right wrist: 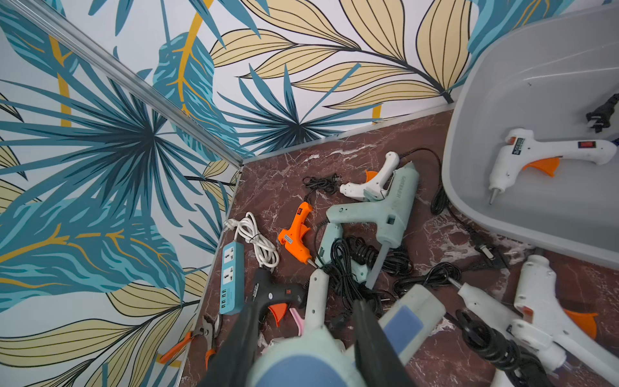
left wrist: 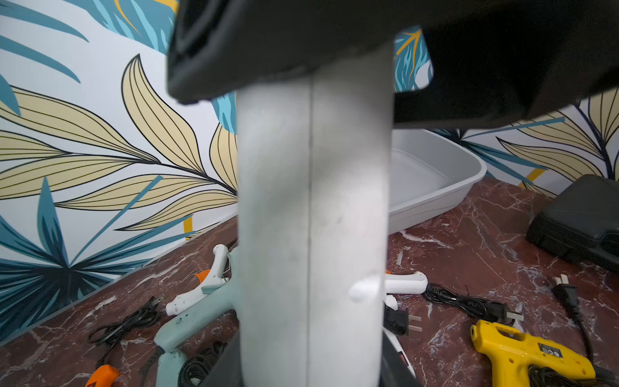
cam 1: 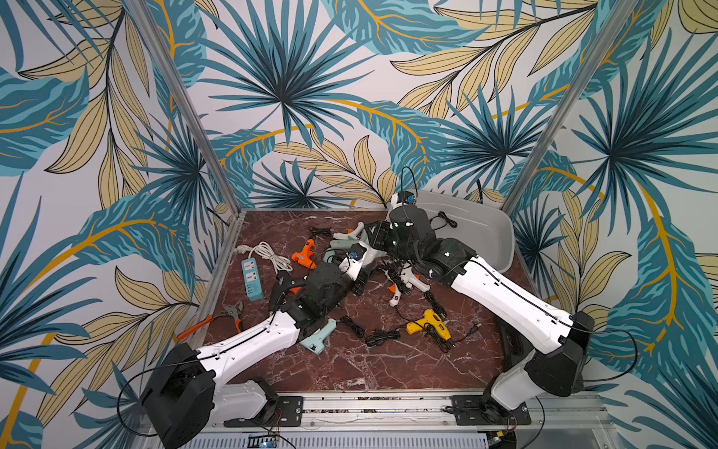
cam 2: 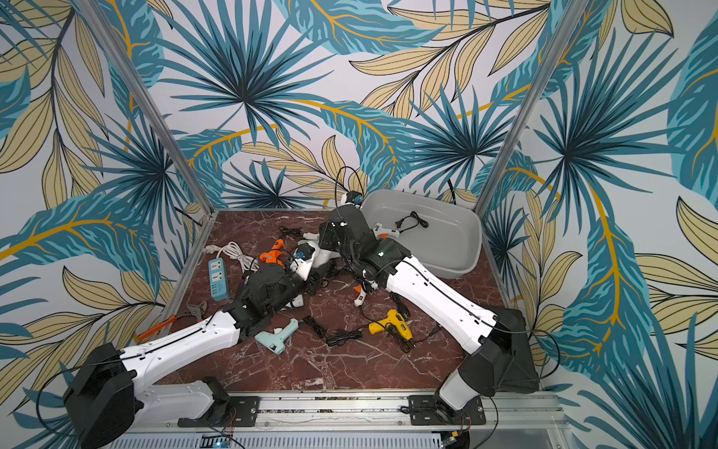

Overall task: Put the hot melt glue gun into the storage box
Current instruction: Place the hot melt adhesive gun in the storage box.

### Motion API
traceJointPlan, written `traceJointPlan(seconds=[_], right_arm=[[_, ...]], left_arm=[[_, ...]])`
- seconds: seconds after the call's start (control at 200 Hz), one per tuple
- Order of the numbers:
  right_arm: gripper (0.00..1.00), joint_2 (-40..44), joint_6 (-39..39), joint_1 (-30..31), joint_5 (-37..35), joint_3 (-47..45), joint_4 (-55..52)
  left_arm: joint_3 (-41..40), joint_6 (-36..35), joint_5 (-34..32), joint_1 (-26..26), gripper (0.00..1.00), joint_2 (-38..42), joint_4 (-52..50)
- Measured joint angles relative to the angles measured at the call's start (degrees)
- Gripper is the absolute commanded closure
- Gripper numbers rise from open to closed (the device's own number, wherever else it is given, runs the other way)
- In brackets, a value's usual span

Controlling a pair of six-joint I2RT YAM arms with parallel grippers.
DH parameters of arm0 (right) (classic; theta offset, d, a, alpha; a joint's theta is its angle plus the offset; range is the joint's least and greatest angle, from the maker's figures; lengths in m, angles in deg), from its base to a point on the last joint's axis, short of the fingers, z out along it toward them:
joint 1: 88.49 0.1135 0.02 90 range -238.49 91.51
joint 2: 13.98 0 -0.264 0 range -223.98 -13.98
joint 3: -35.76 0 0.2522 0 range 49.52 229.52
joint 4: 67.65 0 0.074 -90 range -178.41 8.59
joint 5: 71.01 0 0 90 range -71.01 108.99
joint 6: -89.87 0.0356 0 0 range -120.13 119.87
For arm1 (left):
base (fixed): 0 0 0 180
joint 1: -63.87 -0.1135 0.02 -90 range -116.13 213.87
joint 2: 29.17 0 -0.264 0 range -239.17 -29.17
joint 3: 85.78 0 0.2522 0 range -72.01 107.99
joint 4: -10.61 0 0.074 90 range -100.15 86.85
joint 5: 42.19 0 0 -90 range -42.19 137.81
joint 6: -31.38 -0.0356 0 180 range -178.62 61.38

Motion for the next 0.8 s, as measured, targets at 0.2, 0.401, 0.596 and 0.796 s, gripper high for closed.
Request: traceJointPlan(seconds=[0.2,0.401,0.596,0.796], right_arm=[[1.00,0.4,-0.9,-3.3,3.3,0.2,-0.4],[1.00,2.4,-5.4,-8.0,3.8,4.7,-2.0],[1.00,5.1,-10.4,-14.0,4.9,11.6,1.4],[1.00,3.3,-15.0,-21.0,5.4,14.6,11.7]], left_arm=[[0.0,1.8,0.3,0.0,0.00,3.0,2.8],[-2.1,4.3,2.6,0.0,0.00,13.9,7.3],[-4.1,5.9,3.7,0.0,0.00,18.9,8.4],[-5.0,6.3,2.7,0.0,0.00,19.2,7.5]])
